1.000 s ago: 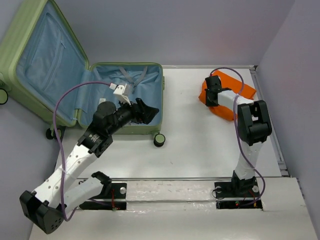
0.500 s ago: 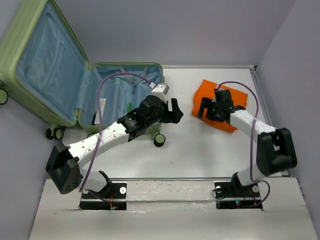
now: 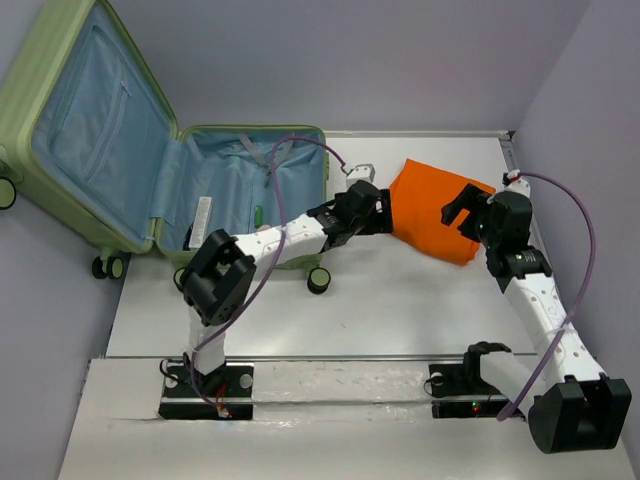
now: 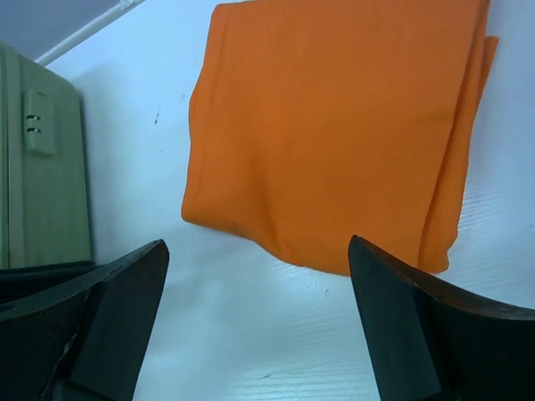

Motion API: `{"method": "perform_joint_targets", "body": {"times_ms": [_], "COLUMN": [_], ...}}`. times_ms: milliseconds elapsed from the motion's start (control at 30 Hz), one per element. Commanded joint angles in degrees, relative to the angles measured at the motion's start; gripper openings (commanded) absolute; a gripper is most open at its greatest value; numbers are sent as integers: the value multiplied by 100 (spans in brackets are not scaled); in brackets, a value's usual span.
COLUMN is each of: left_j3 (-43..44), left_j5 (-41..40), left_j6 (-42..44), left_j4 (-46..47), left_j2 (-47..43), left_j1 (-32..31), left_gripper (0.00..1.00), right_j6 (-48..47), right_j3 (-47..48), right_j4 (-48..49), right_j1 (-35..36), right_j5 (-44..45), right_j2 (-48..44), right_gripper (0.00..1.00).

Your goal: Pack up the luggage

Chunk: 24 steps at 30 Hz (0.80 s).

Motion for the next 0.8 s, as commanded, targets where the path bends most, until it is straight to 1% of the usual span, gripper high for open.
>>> {"method": "perform_joint_targets", "body": {"times_ms": [0,67,133,167,200,233,267,367,500,600,700,767], "left_j3": [620,997,1323,1699,2085,2089,2411,2931,3459,3978,4382,4715], "left_j5": [-325,-474,-509,-553,-589,-580,-537,-317,-167,-246,-176,112], "left_j6": [-589,-677,-721,-721,-695,-695,-668,-659,-625,-475,-308,-290], "left_j4": [-78,-96,-280,-359,-525,-570,-605,-641,-667,-878,-782,-860], "left_j2": [544,920,1246,1596,1965,1969,2317,2871,3400,3717,4015,4374], "left_j1": [-113,-166,-166,-166,-166,-157,-140,-17,168,264,282,300], "left_gripper": [92,94,95,96,99,99,99,99,99,99,99,95], "right_j6": [173,252,305,340,358,358,375,340,287,287,384,445], "right_j3": [-221,-300,-379,-397,-414,-414,-423,-449,-537,-625,-739,-766], "right_j4": [217,279,375,393,428,446,446,446,455,463,560,674], "right_j1": [0,-52,-52,-52,-52,-52,-52,-52,-52,-52,-52,-52], "right_j5": [-126,-249,-566,-714,-812,-891,-961,-1173,-1330,-1375,-1226,-963], "right_j2": [-154,-224,-338,-373,-409,-426,-435,-532,-602,-567,-497,-340], "right_gripper": [94,94,94,94,94,94,94,94,94,94,95,95]}}
